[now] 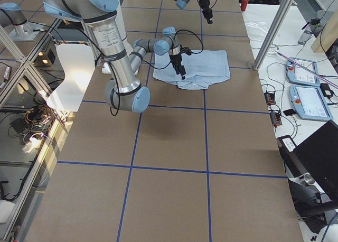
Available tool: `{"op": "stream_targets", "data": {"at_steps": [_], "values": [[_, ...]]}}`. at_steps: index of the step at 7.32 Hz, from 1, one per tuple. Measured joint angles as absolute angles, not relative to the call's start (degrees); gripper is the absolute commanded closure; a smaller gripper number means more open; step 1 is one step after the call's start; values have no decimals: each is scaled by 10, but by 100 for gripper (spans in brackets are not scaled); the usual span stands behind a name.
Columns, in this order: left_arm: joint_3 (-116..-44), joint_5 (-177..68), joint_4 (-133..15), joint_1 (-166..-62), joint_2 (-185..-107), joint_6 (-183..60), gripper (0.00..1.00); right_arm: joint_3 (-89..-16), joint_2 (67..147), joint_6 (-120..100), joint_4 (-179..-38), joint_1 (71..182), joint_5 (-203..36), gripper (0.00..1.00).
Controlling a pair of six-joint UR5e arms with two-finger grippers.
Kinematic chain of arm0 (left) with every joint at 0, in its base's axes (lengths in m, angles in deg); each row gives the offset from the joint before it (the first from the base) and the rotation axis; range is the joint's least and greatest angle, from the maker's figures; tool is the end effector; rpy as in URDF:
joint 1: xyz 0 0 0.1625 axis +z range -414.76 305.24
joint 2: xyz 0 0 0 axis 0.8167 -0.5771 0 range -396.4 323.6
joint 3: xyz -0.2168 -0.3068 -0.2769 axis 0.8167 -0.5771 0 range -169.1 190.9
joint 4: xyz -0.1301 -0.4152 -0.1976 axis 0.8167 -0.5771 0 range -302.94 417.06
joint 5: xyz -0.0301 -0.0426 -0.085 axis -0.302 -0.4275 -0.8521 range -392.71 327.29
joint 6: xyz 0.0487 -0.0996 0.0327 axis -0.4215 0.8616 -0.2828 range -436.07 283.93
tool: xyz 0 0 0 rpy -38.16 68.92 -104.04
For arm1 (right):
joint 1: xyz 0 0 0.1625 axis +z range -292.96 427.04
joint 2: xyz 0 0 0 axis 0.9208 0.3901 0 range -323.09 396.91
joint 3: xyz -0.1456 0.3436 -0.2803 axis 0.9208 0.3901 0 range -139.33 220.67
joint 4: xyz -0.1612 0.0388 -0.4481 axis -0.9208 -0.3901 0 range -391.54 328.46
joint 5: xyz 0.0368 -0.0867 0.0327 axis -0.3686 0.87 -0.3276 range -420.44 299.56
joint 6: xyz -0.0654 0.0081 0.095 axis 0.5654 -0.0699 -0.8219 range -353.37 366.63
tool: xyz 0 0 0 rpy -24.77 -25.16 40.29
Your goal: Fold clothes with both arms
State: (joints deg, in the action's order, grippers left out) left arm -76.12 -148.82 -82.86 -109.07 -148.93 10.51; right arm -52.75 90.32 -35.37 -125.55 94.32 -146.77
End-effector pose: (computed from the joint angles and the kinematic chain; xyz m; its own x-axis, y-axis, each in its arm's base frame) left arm 0.3667 -0.6521 0.3831 0.2333 -0.2331 -0.9441 0.4759 0.8740 -0.0982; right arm -0.6270 -0.4816 0.2769 0.8459 -0.3982 0.3548 0.2059 0.8575 0.4715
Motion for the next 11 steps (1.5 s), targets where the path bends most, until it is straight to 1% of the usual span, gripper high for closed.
{"op": "stream_targets", "data": {"at_steps": [2,3,5,6,9,11], "values": [[-762,-1488,-829,-1091,-1489,105,50,-423,838,-350,-1217,974,-1471,0],[-763,-1488,-829,-1091,-1489,106,50,-392,822,-344,-1209,991,-1477,0],[-766,-1488,-828,-1091,-1489,106,50,-373,832,-311,-1203,1020,-1496,0],[-767,-1488,-828,-1091,-1490,106,50,-384,852,-293,-1201,1032,-1512,0],[-773,-1489,-828,-1091,-1489,105,50,-471,899,-308,-1210,1048,-1551,0],[-781,-1489,-828,-1091,-1489,105,50,-568,952,-455,-1220,1027,-1581,1]]}}
